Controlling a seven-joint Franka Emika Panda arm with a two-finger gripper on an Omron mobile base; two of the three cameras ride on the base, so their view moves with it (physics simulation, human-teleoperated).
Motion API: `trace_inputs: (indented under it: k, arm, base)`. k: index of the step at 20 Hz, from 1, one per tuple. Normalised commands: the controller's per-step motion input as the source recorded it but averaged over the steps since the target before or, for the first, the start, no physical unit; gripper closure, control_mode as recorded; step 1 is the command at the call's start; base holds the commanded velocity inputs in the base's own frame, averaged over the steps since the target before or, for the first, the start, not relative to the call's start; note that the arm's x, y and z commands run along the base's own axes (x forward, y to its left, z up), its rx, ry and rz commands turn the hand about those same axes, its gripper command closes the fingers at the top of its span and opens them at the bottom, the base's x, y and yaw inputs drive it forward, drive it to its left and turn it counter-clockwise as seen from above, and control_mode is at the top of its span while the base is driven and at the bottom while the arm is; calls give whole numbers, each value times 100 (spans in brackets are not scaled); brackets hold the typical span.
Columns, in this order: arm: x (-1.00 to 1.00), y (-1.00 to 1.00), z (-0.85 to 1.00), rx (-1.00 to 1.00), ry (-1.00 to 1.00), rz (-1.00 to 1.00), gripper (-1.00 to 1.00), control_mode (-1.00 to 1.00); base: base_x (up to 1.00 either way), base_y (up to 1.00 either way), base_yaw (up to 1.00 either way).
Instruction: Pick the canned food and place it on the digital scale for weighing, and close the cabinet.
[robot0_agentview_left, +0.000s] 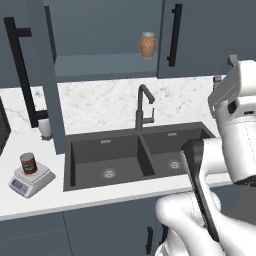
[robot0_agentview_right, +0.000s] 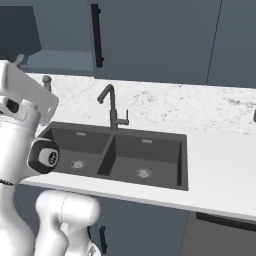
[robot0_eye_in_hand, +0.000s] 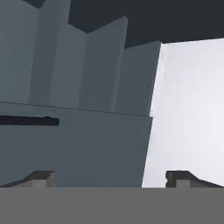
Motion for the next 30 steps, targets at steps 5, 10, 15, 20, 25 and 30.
trace_inputs:
  k: [5, 10, 15, 20, 25, 30]
  arm:
    - [-70, 100, -3, 27, -41, -10, -100, -100]
    - [-70, 100, -7, 16, -25, 0, -100, -100]
    - [-92, 100, -6, 15, -26, 0, -100, -100]
    - [-100, 57, 0, 17, -21, -4, -100, -100]
    - [-100, 34, -4, -3, 21, -2, -100, -100]
    - [-60, 38, -83, -25, 99, 4, -100, -100]
  base:
    - [0, 0, 0]
    - [0, 0, 0]
    - [0, 0, 0]
    - [0, 0, 0]
    - [0, 0, 0]
    - [0, 0, 0]
